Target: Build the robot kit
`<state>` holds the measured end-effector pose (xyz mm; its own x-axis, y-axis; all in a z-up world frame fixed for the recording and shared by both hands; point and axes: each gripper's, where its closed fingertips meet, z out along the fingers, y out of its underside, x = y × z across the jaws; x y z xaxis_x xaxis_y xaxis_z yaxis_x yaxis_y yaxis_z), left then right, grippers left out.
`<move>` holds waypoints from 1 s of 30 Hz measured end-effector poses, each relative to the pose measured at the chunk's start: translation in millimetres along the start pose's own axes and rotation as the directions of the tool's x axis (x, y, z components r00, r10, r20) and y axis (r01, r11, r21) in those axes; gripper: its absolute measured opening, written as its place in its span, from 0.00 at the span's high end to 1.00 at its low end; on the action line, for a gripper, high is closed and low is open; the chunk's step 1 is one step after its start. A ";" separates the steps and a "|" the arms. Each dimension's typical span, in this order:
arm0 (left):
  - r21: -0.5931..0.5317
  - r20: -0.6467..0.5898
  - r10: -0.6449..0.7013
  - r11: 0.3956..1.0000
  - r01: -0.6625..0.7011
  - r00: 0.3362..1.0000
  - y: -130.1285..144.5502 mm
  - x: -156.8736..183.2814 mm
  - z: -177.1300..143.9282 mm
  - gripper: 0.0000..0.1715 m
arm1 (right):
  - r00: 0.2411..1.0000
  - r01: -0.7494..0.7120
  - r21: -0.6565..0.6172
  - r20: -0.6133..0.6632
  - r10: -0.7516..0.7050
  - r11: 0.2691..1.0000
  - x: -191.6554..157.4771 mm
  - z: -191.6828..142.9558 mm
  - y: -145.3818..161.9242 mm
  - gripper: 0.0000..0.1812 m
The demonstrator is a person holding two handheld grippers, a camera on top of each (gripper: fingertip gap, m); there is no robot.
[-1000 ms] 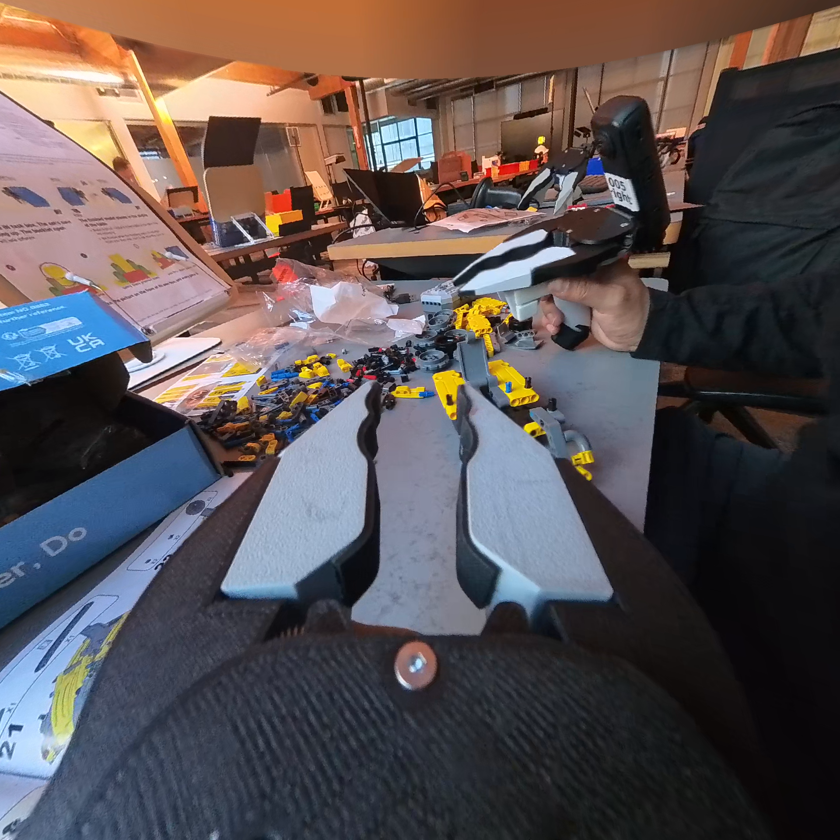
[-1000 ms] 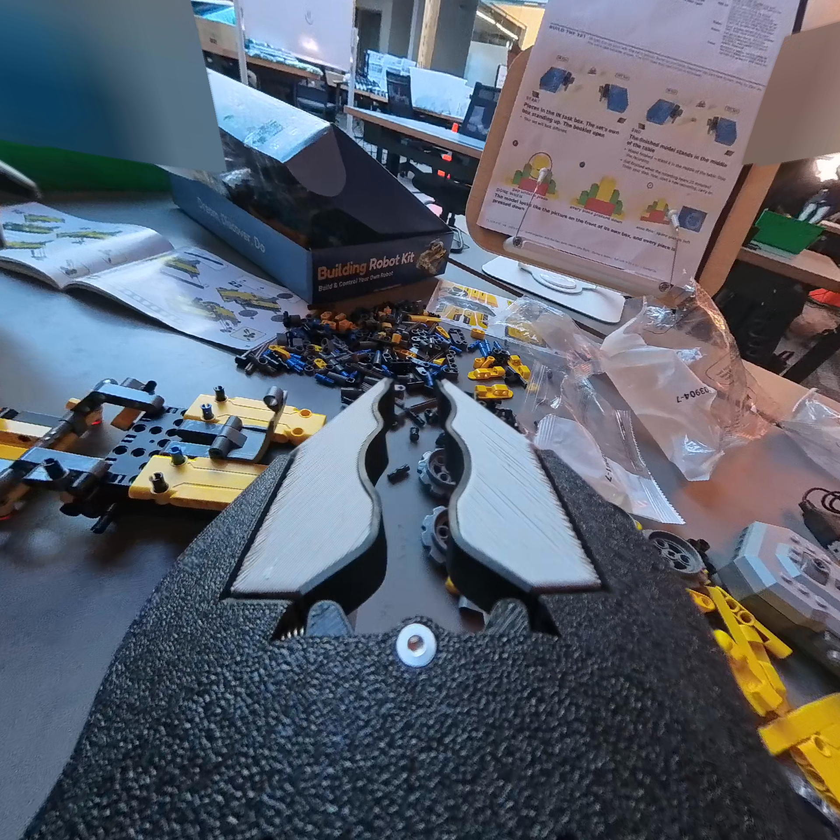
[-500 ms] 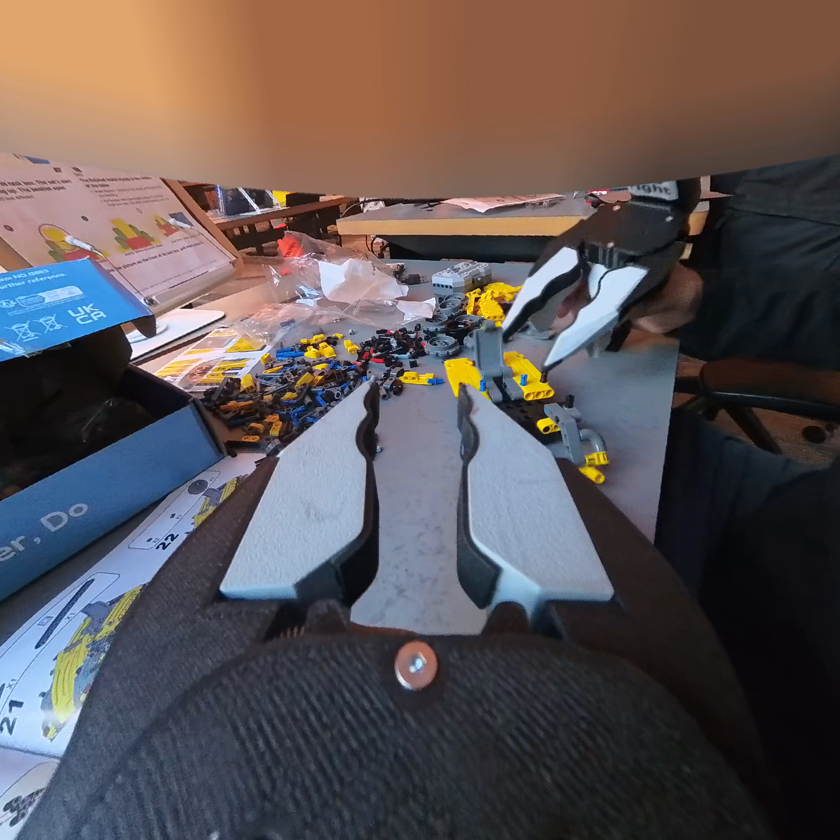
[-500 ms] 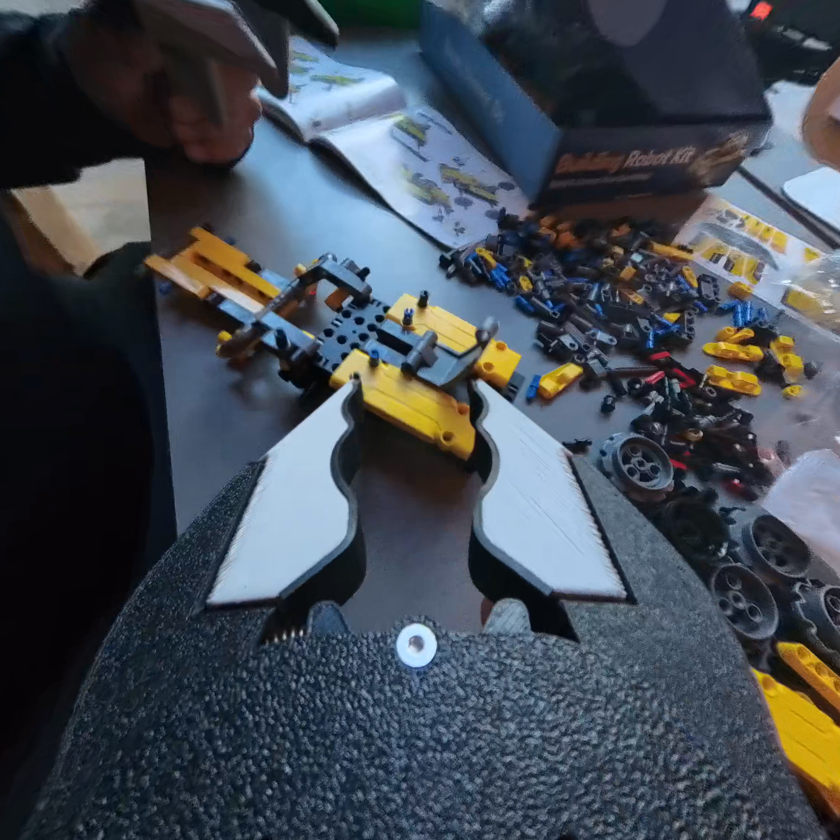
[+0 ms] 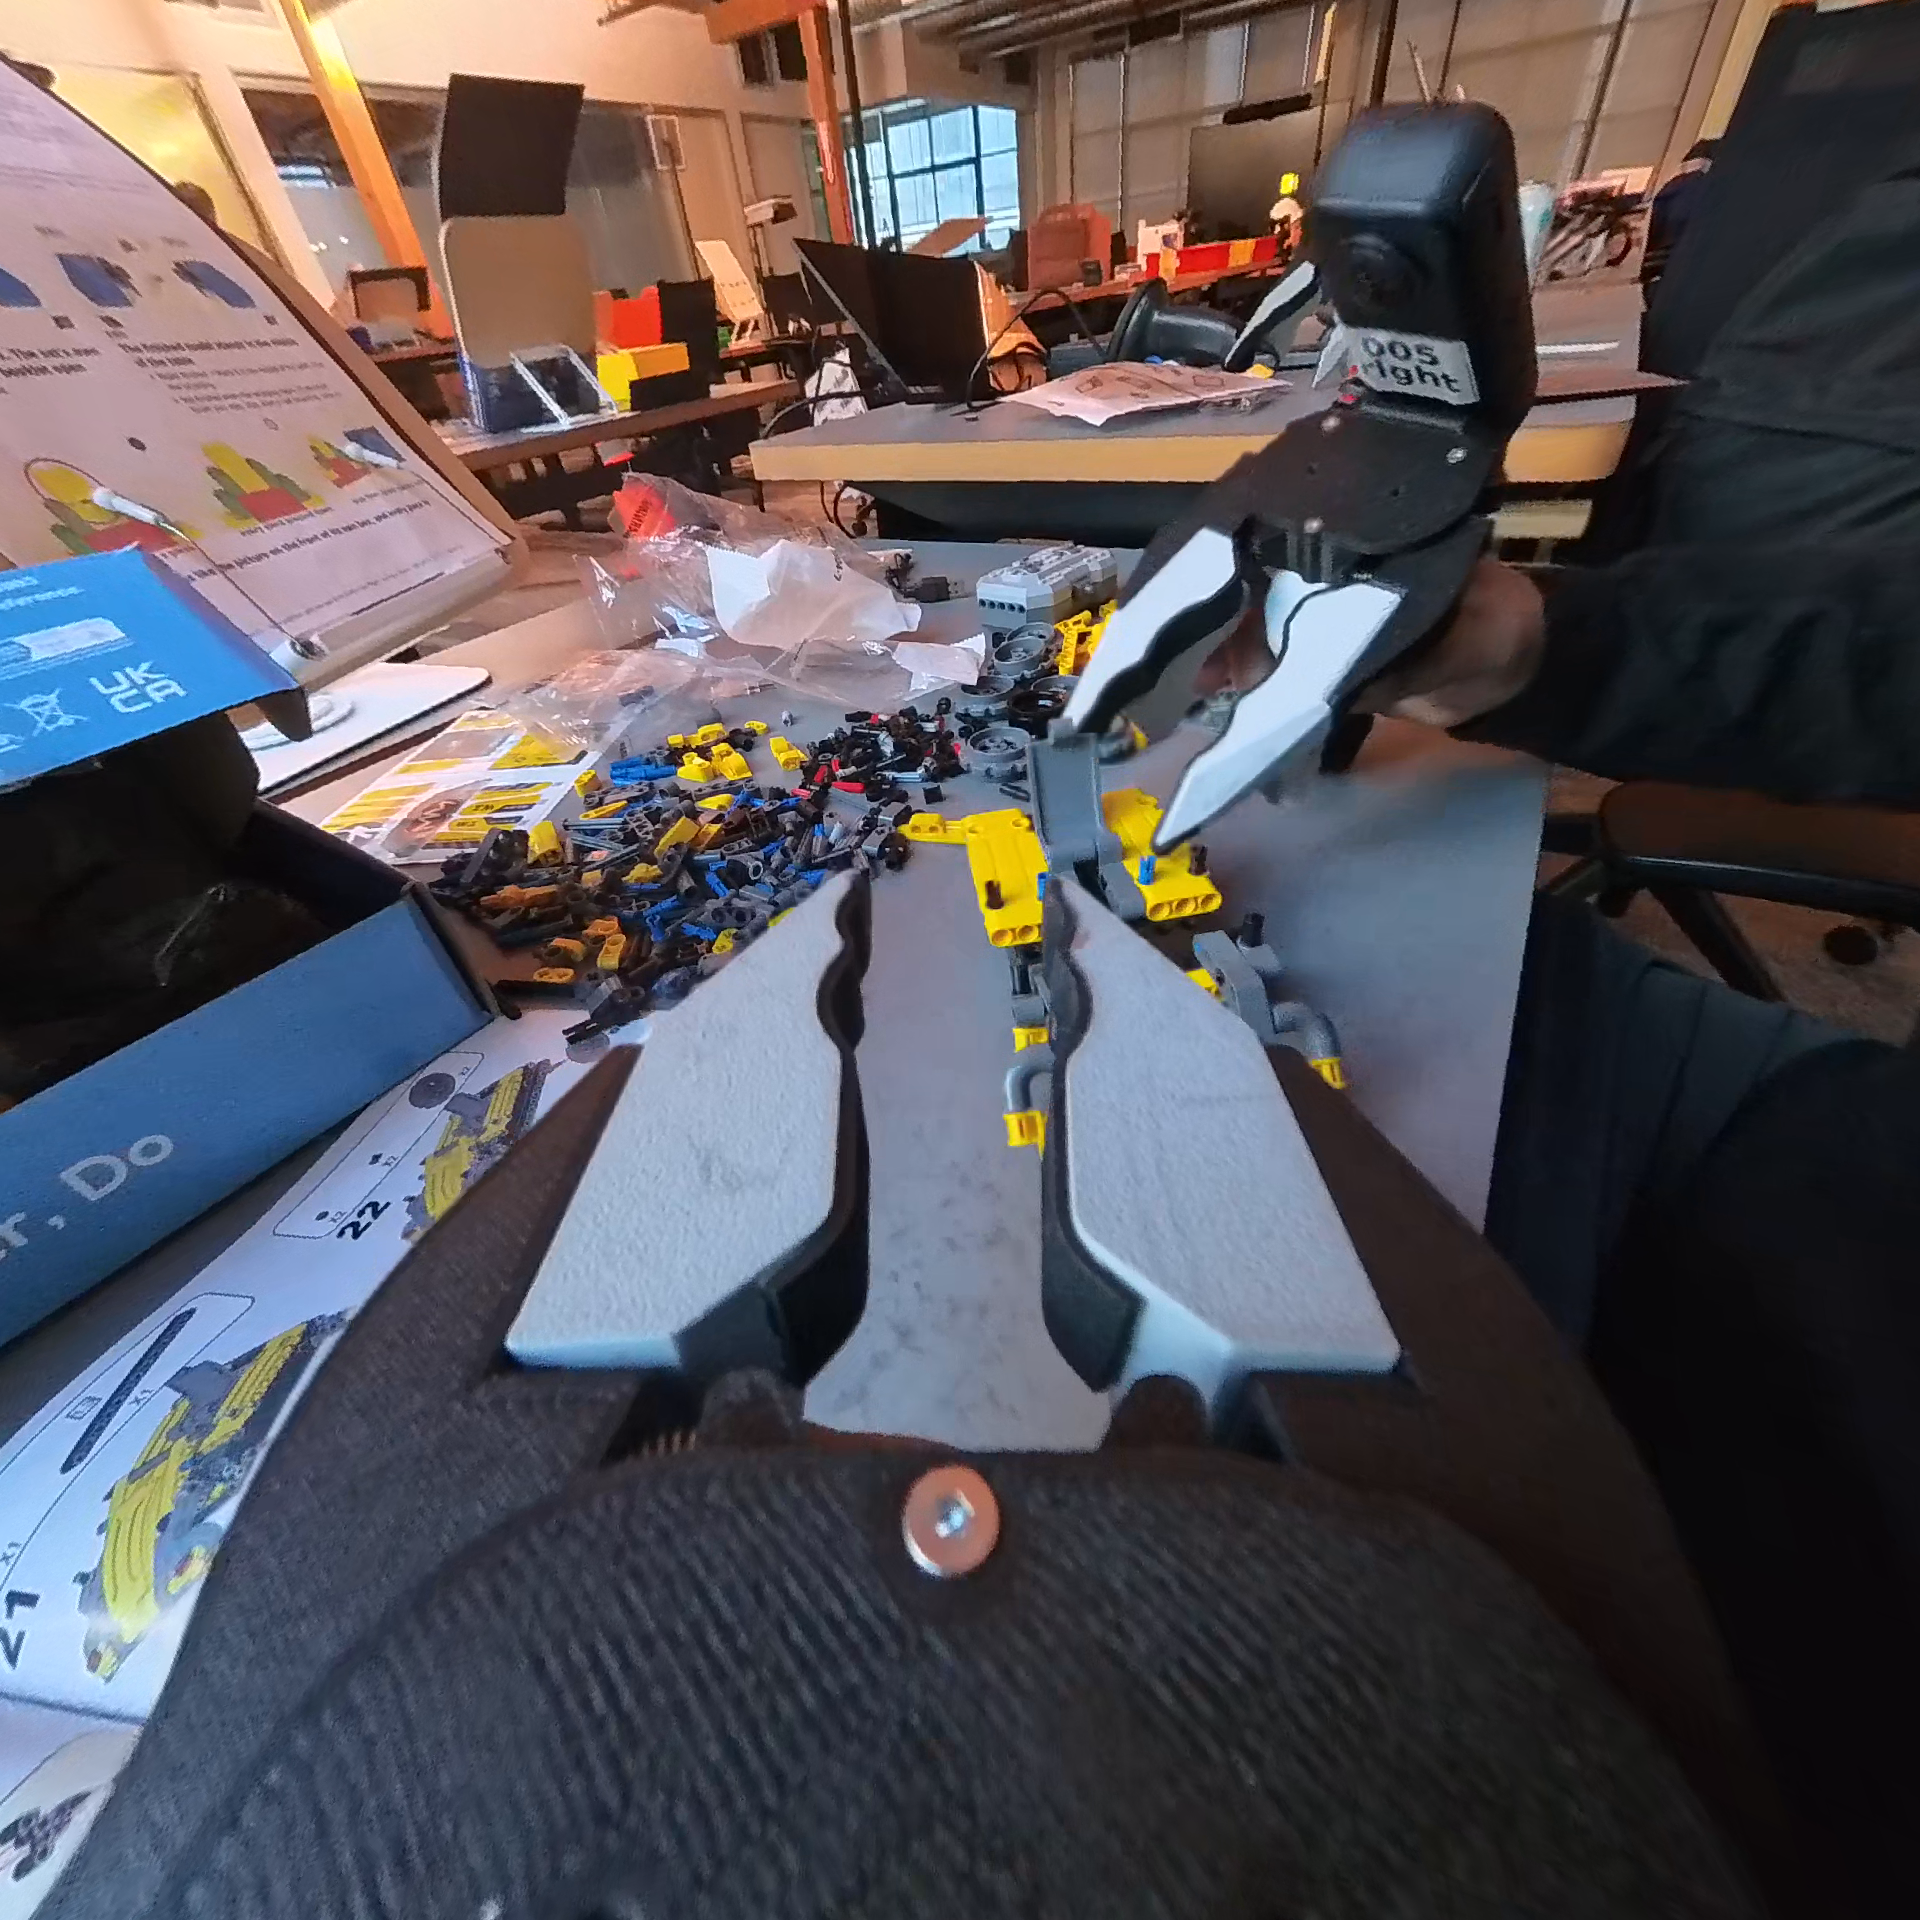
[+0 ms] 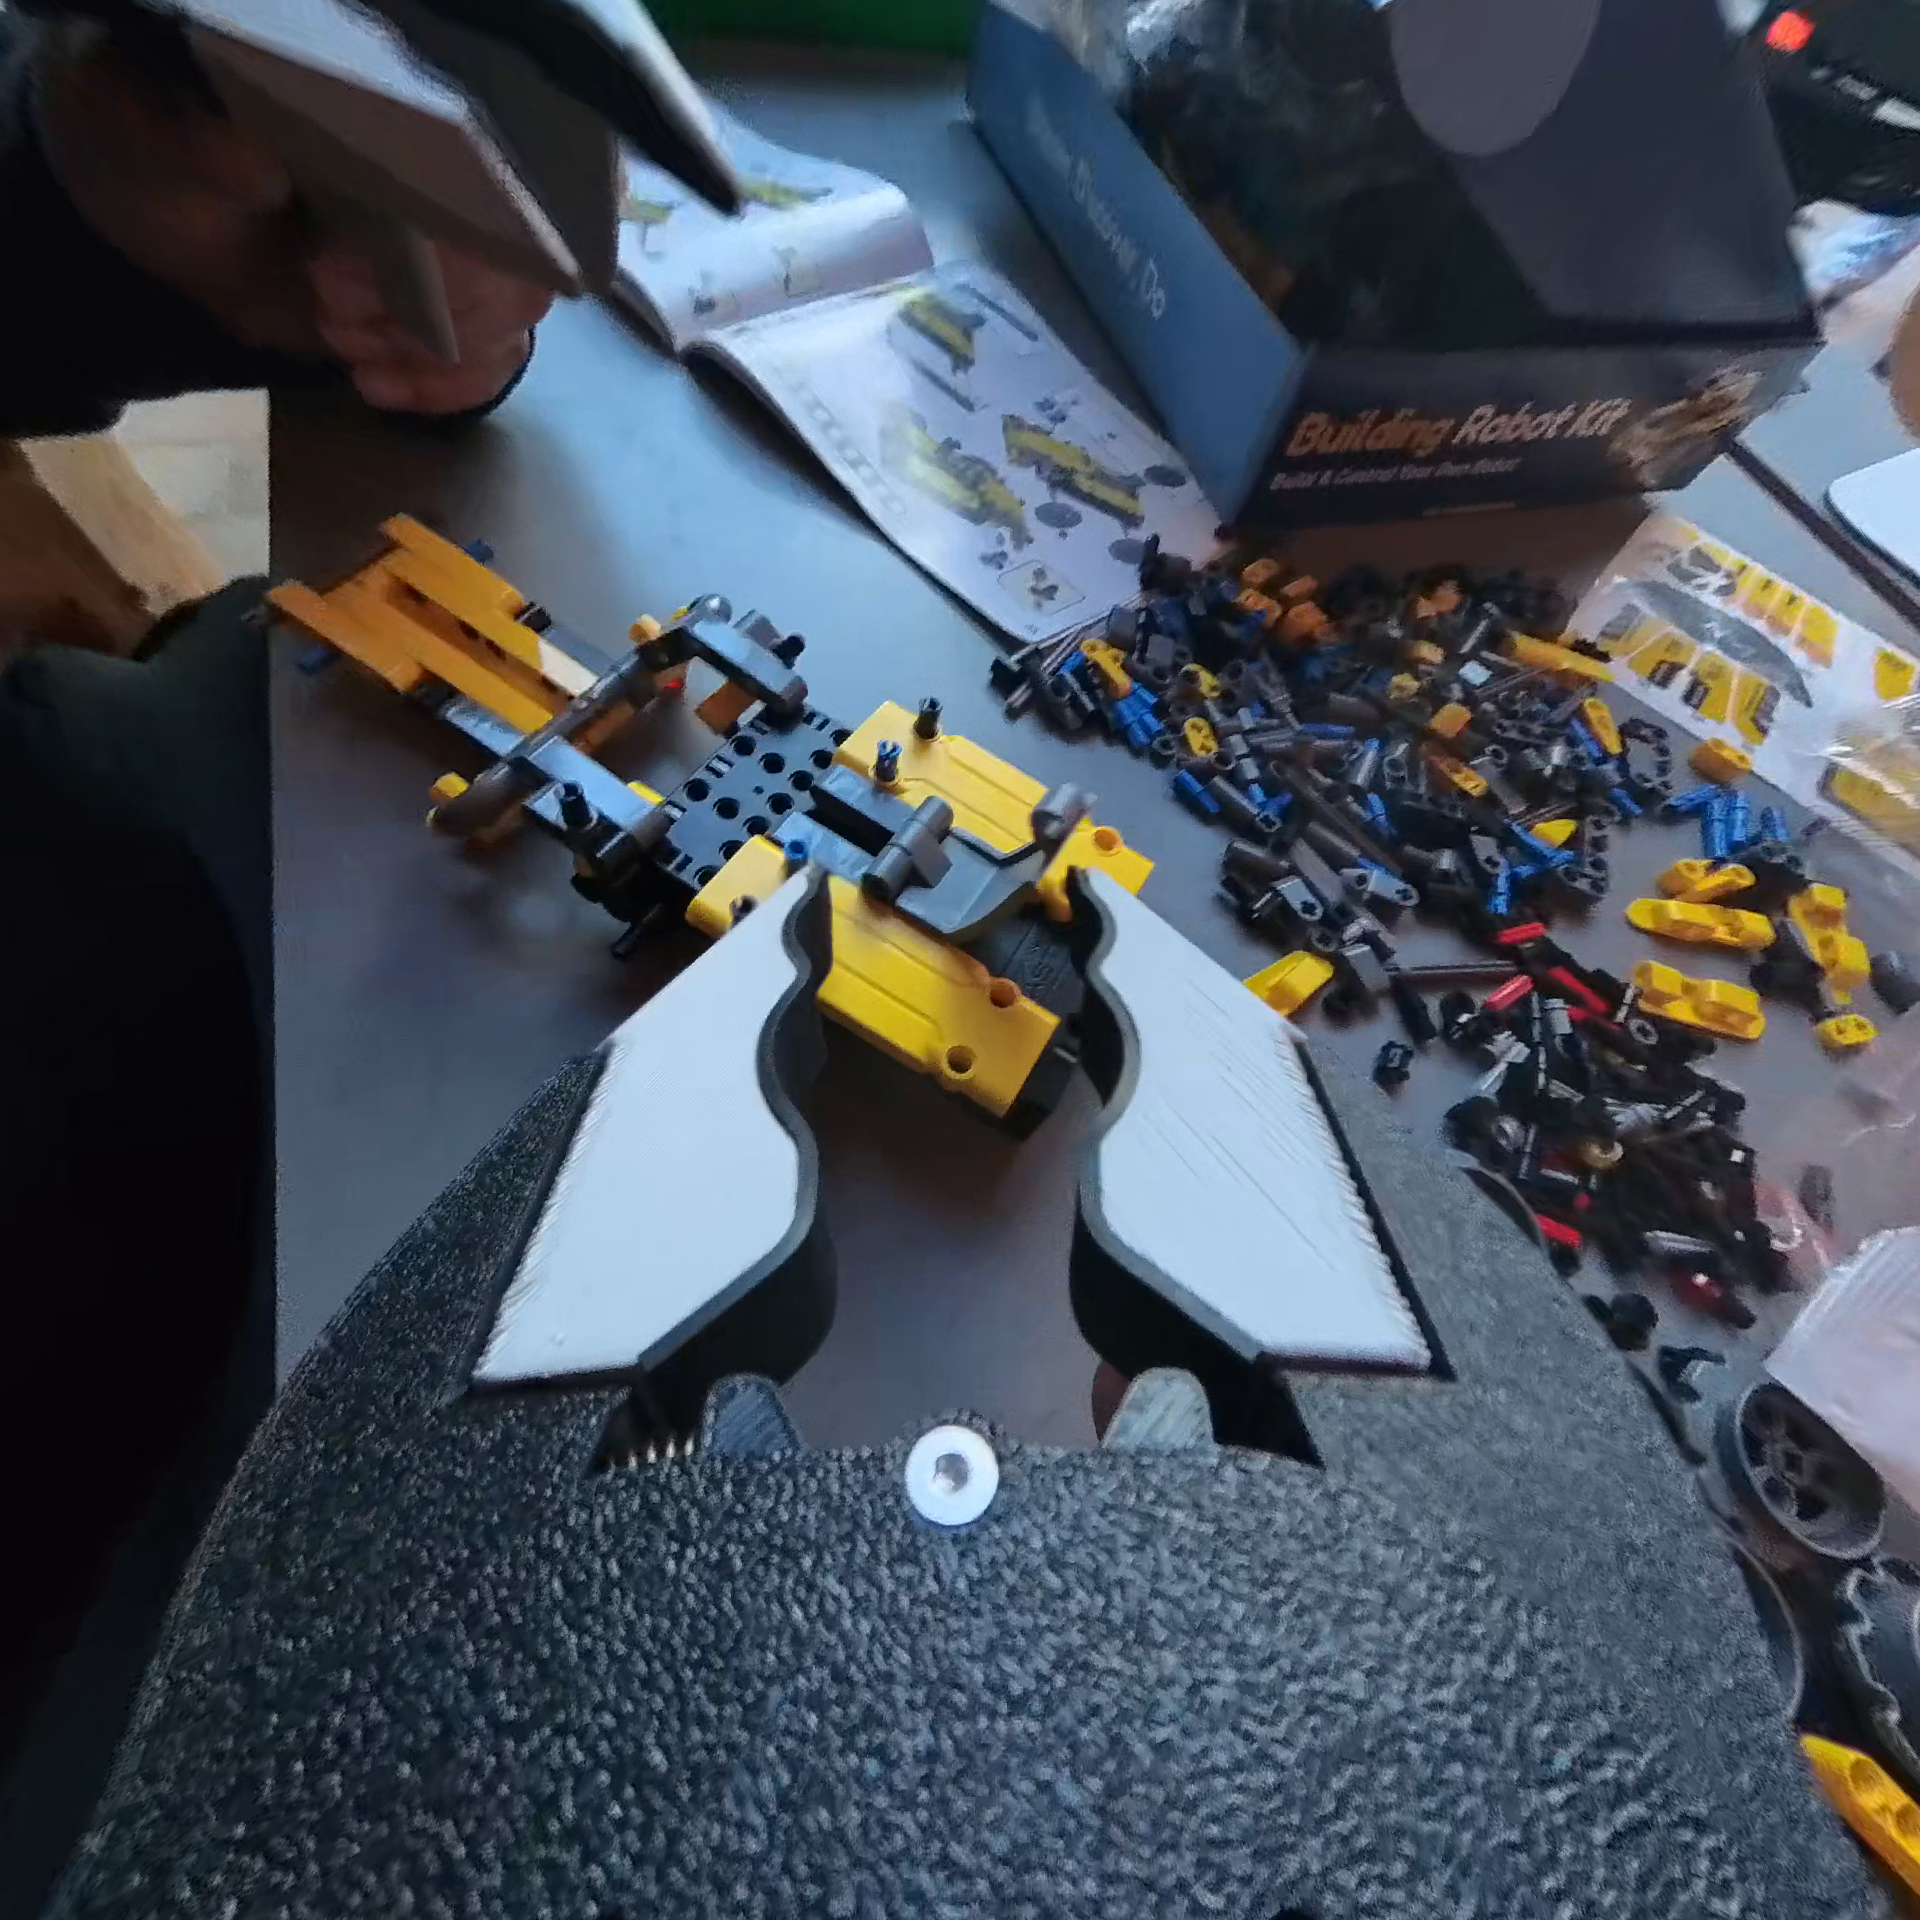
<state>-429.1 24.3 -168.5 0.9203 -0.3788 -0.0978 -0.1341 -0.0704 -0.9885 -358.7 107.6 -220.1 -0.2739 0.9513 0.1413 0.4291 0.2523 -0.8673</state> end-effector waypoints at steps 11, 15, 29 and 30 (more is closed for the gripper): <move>0.018 0.012 -0.008 1.000 0.008 1.000 -1.7 -0.3 -5.8 0.83 | 0.953 -0.064 0.259 -0.269 0.136 0.964 45.0 -38.3 -17.2 0.76; 0.005 0.010 -0.006 1.000 0.006 1.000 -0.2 0.3 -4.5 0.83 | 0.956 -0.052 0.247 -0.269 0.120 0.968 42.5 -36.3 -16.7 0.76; -0.019 0.022 -0.002 1.000 0.002 1.000 2.8 -0.7 -2.2 0.83 | 0.957 -0.061 0.256 -0.260 0.130 0.965 42.7 -37.0 -17.1 0.76; -0.017 0.021 -0.002 1.000 0.003 1.000 2.6 -0.6 -2.4 0.83 | 0.957 -0.061 0.253 -0.260 0.129 0.965 42.7 -36.5 -16.8 0.76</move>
<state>-430.9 22.1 -170.8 0.9283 -0.3587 -0.0981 -0.1379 -0.0870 -0.9866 -346.2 150.4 -182.1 0.0168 0.9889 0.1473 0.2132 0.1404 -0.9669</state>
